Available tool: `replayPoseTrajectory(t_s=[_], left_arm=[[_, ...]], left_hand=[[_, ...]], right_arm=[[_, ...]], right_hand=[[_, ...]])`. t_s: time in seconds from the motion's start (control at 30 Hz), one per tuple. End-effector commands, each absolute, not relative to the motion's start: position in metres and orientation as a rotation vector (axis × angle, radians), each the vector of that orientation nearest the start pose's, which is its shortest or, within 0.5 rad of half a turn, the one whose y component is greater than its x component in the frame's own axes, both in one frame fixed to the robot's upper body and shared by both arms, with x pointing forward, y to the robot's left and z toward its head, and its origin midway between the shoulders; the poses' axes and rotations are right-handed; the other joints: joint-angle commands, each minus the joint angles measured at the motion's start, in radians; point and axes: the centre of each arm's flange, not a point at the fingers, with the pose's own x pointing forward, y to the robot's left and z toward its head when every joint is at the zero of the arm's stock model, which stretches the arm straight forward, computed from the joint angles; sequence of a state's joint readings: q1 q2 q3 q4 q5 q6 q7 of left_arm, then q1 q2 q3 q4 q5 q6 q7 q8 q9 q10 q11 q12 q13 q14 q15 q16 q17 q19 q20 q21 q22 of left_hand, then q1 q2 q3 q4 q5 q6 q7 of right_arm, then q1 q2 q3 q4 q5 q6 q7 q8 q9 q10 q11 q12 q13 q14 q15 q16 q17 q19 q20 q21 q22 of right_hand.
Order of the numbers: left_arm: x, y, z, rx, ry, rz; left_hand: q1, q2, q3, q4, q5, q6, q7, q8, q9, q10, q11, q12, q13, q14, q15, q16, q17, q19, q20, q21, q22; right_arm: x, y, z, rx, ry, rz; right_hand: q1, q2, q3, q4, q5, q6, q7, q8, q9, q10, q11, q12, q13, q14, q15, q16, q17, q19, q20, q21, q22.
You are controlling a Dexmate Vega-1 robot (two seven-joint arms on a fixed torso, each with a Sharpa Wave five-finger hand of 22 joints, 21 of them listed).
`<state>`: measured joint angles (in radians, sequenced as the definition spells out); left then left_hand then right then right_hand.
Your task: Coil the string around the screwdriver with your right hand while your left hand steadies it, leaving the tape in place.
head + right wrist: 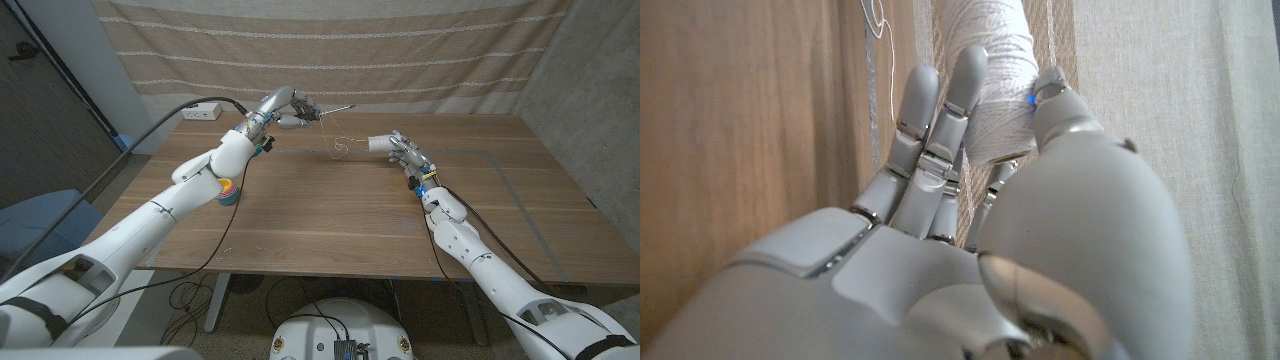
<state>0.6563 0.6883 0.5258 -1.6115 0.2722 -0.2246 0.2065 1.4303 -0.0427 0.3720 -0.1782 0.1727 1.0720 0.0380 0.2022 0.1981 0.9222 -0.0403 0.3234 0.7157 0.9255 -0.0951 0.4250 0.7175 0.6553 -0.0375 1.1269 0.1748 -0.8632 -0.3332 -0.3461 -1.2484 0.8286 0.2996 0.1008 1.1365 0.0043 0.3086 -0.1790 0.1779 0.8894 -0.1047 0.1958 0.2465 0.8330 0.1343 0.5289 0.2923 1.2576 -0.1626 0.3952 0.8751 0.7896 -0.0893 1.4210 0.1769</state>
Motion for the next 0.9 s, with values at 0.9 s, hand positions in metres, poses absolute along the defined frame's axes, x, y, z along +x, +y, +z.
replayPoseTrajectory(t_s=[0.9], left_arm=[[0.598,0.197,0.108,1.059,-0.993,-0.019]], left_hand=[[0.103,0.118,0.04,0.018,0.006,0.074,0.043,0.006,0.023,0.011,-0.003,-0.009,0.006,0.047,-0.065,-0.001,0.007,0.025,-0.174,0.007,0.005]], right_arm=[[0.549,-0.223,-0.005,0.132,-0.817,0.735]], right_hand=[[0.163,0.146,0.136,0.031,0.009,0.18,0.179,0.006,0.001,0.131,-0.065,0.134,0.126,0.046,-0.05,-0.006,0.003,0.009,-0.123,0.007,0.001]])
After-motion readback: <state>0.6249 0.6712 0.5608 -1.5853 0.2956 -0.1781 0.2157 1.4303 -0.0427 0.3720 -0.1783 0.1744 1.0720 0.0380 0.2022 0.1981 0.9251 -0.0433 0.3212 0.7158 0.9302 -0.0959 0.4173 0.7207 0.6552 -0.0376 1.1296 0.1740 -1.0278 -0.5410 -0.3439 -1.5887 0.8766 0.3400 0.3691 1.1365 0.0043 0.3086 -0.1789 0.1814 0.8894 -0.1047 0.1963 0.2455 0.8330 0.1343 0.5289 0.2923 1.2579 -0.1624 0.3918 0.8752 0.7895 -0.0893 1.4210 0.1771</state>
